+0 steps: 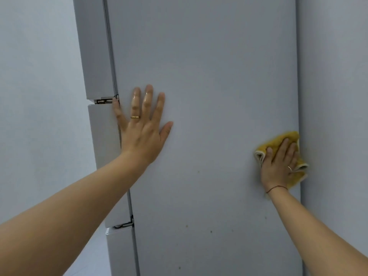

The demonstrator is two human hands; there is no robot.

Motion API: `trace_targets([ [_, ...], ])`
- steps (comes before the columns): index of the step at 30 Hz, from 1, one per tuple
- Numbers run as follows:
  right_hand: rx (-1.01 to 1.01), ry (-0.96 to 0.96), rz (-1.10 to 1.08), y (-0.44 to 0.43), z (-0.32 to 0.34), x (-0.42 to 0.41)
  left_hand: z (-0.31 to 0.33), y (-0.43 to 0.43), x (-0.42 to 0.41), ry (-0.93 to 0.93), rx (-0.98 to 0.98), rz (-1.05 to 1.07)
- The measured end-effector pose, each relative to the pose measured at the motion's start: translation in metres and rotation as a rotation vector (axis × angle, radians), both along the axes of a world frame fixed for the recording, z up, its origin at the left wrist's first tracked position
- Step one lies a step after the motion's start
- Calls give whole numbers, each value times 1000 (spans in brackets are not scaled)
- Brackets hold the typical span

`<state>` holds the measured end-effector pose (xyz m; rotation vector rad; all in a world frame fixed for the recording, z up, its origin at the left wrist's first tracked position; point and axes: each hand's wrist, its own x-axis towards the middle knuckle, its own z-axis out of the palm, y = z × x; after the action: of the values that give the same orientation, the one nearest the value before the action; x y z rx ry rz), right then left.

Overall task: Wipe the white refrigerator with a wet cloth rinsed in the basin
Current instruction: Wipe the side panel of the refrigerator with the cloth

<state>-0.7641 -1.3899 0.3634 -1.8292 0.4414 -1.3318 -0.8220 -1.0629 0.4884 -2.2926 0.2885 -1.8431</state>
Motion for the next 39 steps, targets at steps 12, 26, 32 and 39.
trace_targets([
  [12,0,1,17,37,-75,-5,-100,-49,11,61,246,-58],
  [26,635,211,72,31,-126,-18,-128,-45,12,29,304,-66],
  [32,178,171,67,13,23,-12,-126,-42,9,13,336,-52],
  [39,-380,-14,69,103,44,-32,-135,-10,-11,10,158,-21],
])
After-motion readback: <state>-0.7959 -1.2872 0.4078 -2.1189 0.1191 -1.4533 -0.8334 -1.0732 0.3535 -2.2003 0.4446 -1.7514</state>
